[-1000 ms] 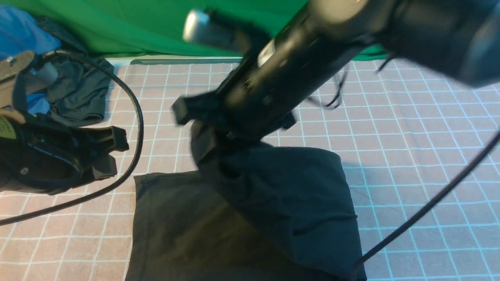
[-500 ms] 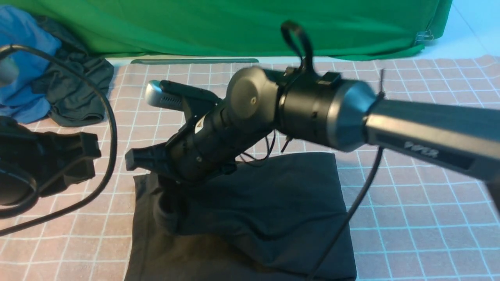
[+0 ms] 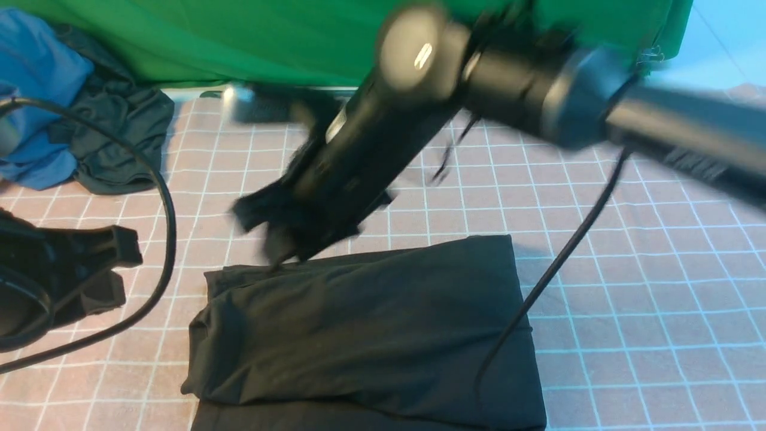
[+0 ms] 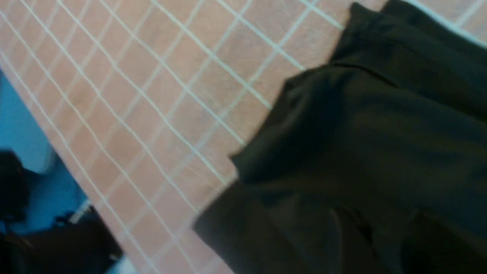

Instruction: Fold a long-sleeved shirt over a pink coffee tablecloth.

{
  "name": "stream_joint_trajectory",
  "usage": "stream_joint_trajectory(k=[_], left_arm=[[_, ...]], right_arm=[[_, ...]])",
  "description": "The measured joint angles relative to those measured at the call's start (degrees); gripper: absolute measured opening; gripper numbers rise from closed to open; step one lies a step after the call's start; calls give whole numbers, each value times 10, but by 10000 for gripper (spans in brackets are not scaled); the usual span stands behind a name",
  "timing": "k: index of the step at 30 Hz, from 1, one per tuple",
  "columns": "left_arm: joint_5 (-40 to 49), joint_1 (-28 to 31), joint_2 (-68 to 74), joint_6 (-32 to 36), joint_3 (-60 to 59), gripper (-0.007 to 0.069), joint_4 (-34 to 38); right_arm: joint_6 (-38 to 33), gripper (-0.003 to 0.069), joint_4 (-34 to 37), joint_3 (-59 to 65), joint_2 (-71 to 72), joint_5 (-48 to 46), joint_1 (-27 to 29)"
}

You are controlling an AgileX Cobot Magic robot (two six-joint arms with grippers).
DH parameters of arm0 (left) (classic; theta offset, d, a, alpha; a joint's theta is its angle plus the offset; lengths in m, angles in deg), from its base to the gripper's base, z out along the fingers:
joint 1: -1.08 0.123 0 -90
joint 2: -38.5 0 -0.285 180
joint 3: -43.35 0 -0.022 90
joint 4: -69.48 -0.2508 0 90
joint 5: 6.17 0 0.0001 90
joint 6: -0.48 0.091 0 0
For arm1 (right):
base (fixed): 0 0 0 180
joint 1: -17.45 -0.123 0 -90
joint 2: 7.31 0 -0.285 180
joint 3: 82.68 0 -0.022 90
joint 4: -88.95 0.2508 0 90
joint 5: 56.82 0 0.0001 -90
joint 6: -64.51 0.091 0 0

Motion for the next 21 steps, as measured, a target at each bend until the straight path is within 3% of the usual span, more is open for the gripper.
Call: stream_joint_trajectory(k=[2, 4, 11, 15, 21], left_arm=[[-1, 0, 16, 0, 1, 13, 3], [-1, 0, 41, 0, 1, 13, 9], [-38, 0, 147, 18, 1, 13, 37], [-70, 36, 220, 26, 5, 13, 45], [-86, 79, 299, 141, 5, 14, 130]], right_arm=[[0, 74, -76, -12, 29, -40, 16], [0, 41, -121, -8, 57, -52, 29], [-19, 36, -157, 125, 175, -62, 66], [-32, 36, -159, 236, 229, -67, 67], [-32, 36, -159, 321, 285, -44, 67]])
